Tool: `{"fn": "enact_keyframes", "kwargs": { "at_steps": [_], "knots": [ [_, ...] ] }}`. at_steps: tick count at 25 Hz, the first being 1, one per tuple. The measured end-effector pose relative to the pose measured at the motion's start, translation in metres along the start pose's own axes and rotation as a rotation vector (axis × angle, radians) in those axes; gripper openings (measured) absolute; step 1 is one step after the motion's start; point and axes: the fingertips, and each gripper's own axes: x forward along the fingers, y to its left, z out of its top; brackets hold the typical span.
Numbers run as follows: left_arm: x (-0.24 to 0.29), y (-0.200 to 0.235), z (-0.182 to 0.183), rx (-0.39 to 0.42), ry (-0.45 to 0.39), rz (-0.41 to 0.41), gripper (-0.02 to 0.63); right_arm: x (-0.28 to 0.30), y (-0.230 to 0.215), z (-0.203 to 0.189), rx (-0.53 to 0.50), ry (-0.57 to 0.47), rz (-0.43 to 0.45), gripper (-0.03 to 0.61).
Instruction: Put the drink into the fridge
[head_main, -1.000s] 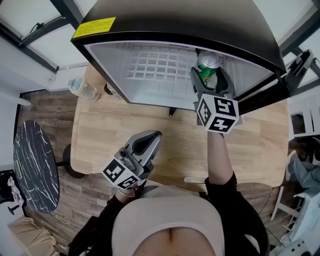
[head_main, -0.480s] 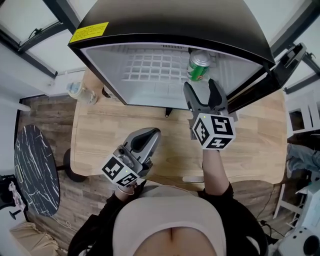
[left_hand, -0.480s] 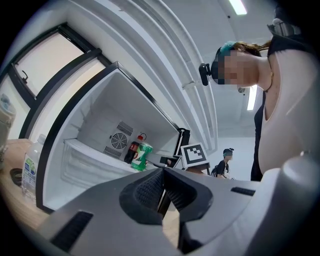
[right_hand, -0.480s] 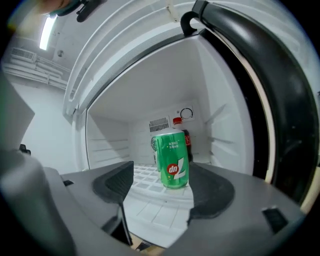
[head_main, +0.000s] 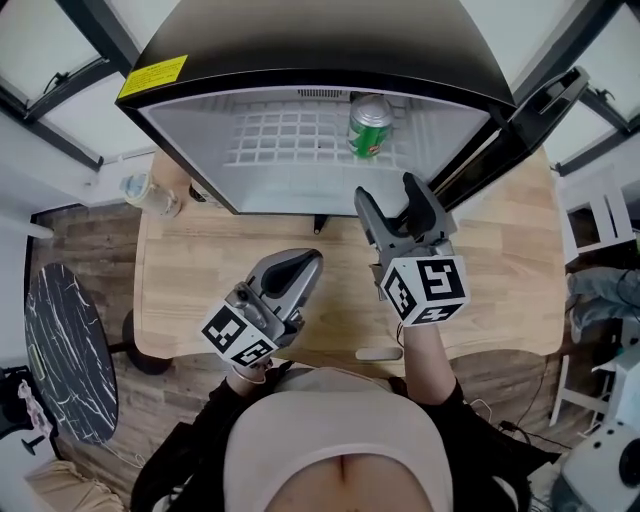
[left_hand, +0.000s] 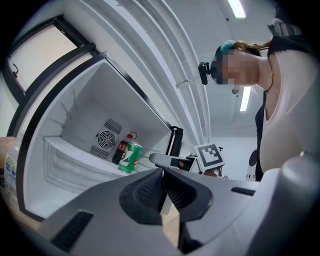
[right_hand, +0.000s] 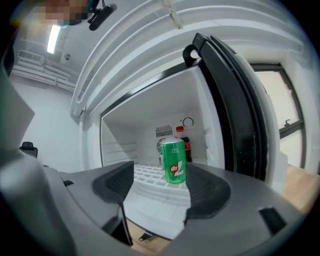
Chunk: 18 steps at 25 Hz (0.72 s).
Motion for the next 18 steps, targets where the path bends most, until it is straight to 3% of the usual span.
{"fn": "enact_keyframes", "kwargs": {
  "at_steps": [5,8,18],
  "knots": [
    [0.008,-0.006,0.004,0.012,-0.003,-0.018,0.012,-0.019,0.007,0.003,-0.062,-0.005,0.018,0.329],
    [0.013,-0.01,0.004,0.016,-0.005,-0.03,0.012,-0.029,0.009,0.003,-0.06,-0.016,0.019,0.22],
    [0.025,-0.023,0.004,0.024,-0.002,-0.054,0.012,-0.057,0.016,0.01,-0.056,-0.08,0.022,0.076]
  ]
}}
